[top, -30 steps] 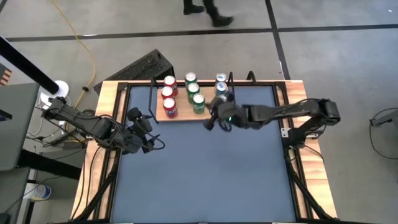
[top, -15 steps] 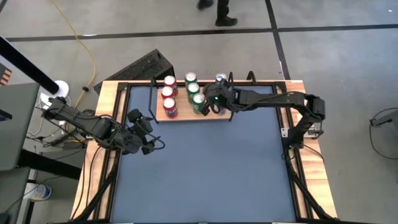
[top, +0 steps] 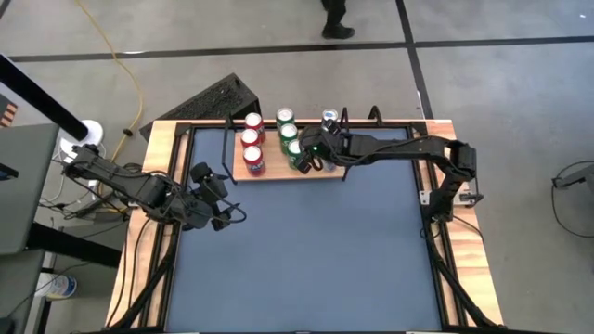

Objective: Place canned beverage on shelf
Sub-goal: Adjust the soda cans on the shelf

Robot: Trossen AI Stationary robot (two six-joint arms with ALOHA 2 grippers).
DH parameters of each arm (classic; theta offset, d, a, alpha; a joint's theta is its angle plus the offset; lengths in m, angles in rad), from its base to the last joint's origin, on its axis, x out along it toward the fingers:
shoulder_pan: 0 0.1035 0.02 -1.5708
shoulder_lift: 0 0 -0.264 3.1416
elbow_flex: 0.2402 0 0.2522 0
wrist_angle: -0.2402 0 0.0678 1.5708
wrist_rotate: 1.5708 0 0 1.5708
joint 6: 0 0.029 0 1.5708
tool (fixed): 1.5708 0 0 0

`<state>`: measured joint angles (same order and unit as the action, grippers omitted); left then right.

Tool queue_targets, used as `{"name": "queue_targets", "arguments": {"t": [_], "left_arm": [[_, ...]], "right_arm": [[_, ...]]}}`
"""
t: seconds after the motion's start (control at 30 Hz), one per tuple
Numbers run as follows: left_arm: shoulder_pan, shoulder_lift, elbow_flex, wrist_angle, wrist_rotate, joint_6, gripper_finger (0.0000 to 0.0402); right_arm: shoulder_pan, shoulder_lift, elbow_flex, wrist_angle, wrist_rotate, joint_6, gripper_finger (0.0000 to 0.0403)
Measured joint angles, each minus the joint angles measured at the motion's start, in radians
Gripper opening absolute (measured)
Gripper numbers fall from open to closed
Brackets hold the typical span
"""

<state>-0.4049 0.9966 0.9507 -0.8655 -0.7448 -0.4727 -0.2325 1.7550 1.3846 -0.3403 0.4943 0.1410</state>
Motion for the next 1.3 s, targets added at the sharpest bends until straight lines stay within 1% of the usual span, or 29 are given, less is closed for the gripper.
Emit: {"name": "queue_targets", "arguments": {"t": [0.27,0.5,0.77,1.07,1.13,1.2,1.3], "left_arm": [[0.0,0.0,0.0,0.0,0.0,-0.004,0.0391],[0.0,0.0,0.0,0.0,0.0,-0.011,0.0391],[0.0,0.0,0.0,0.0,0.001,-0.018,0.0391],[0.0,0.0,0.0,0.0,0.018,-0.022,0.0391],[0.0,0.0,0.0,0.0,0.026,-0.022,0.0391],[0.0,0.0,0.0,0.0,0.026,-0.02,0.0391],[0.0,0.0,0.0,0.0,0.025,-0.013,0.0391]], "right_arm": [[0.002,0.001,0.0,-0.019,0.0,0.008,0.0],[0.008,0.001,0.0,-0.016,-0.042,0.036,0.0],[0.037,0.001,0.0,0.006,-0.052,0.036,0.0],[0.035,0.001,0.0,0.024,-0.051,0.042,0.0],[0.036,0.0,0.0,0.015,-0.039,0.044,0.0],[0.036,-0.002,0.0,0.004,-0.005,0.058,0.0],[0.023,-0.002,0.0,-0.016,-0.003,0.072,0.0]]}}
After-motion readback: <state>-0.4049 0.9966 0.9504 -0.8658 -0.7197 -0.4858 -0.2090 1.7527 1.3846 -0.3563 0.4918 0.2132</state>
